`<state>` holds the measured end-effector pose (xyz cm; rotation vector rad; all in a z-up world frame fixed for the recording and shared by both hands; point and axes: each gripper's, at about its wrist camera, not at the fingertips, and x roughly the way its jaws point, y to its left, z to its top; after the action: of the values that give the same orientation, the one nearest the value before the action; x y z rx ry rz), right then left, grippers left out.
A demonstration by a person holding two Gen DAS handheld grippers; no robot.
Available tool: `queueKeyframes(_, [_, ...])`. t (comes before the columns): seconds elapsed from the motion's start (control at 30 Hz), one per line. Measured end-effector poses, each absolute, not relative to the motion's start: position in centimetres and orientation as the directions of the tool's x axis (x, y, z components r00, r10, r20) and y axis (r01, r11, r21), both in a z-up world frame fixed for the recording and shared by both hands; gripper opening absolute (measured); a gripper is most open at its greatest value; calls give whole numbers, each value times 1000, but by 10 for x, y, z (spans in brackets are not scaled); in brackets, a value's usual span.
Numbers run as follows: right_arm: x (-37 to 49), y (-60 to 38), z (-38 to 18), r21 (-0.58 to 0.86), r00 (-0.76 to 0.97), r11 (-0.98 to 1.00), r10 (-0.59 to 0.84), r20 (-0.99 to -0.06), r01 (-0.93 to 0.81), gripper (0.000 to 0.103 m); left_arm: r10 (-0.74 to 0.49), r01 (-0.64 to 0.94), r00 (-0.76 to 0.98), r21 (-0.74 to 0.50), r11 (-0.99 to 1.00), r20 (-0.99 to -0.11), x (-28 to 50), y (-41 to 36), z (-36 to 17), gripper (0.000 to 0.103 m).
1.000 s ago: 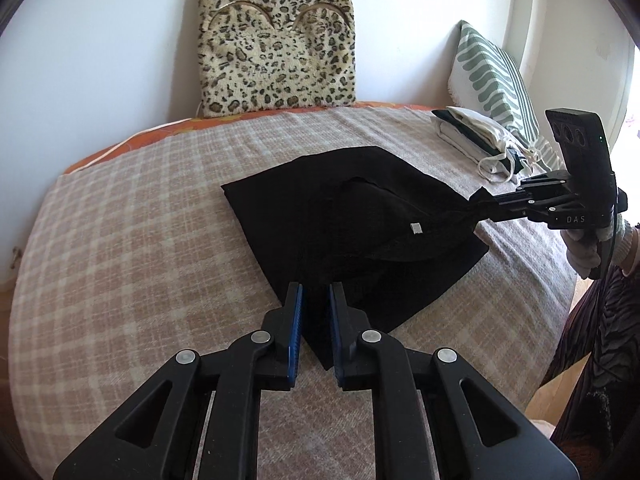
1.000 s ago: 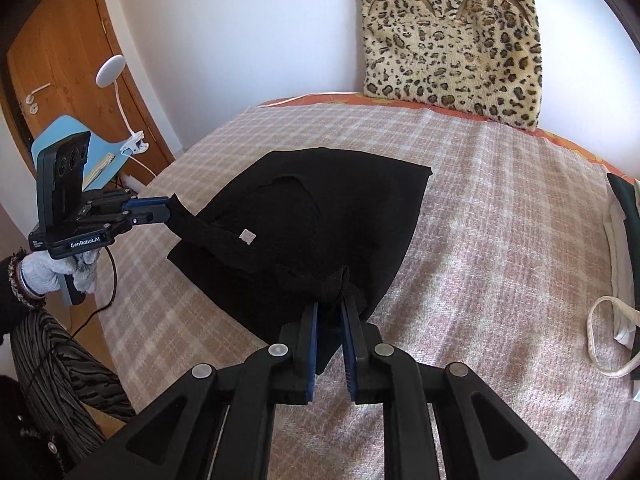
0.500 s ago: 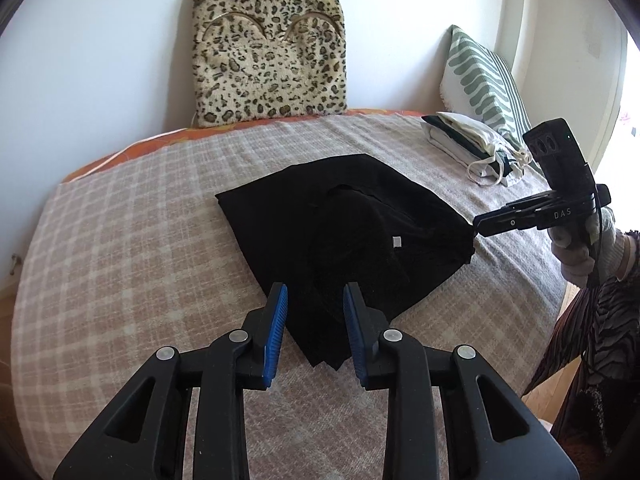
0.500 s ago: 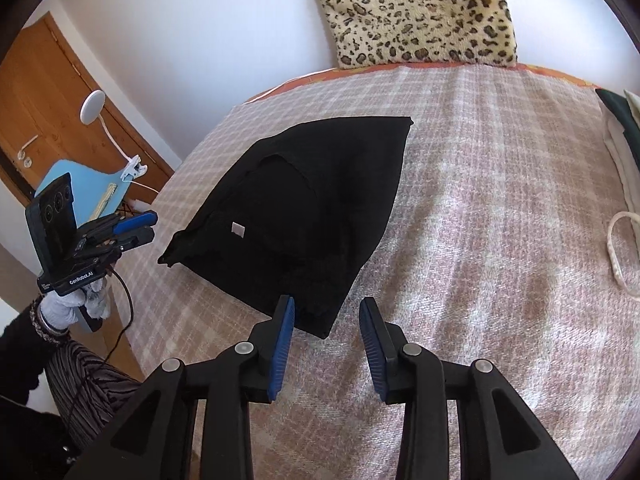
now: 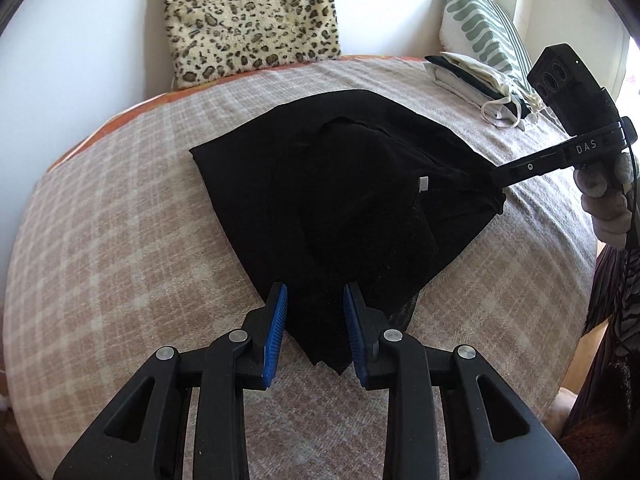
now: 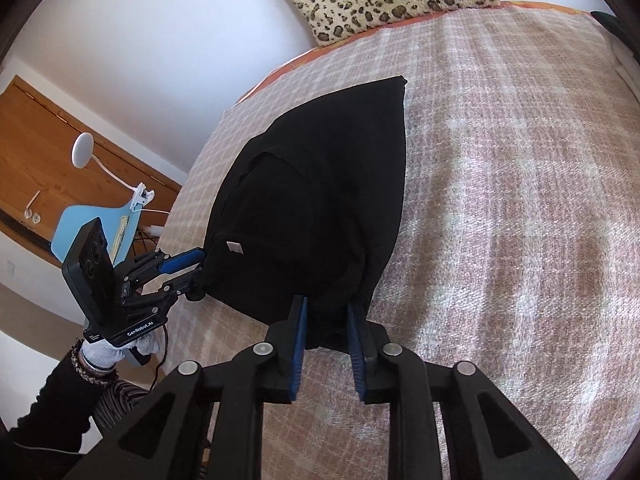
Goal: Fold small clothes
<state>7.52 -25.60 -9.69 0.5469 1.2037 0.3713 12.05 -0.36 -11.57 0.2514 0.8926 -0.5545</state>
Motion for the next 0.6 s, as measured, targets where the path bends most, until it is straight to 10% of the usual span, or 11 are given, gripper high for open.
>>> queueKeyframes(0.23, [66,-274,-70,636,383,771,587,-713,1,2,-352,544,495,-33,839,-794,122,4,-118,30])
queueKeyframes(0.43, [61,-256,-65,399,374,913,399,-837,-81,29,-373,546,522,-36,837,-767,117,2,-99,30])
queueKeyframes(0.6, [63,-239,-39,302,470,933,360,-806,-197,30,-434,552,543,-84,830,-718,123,-16,-81,30])
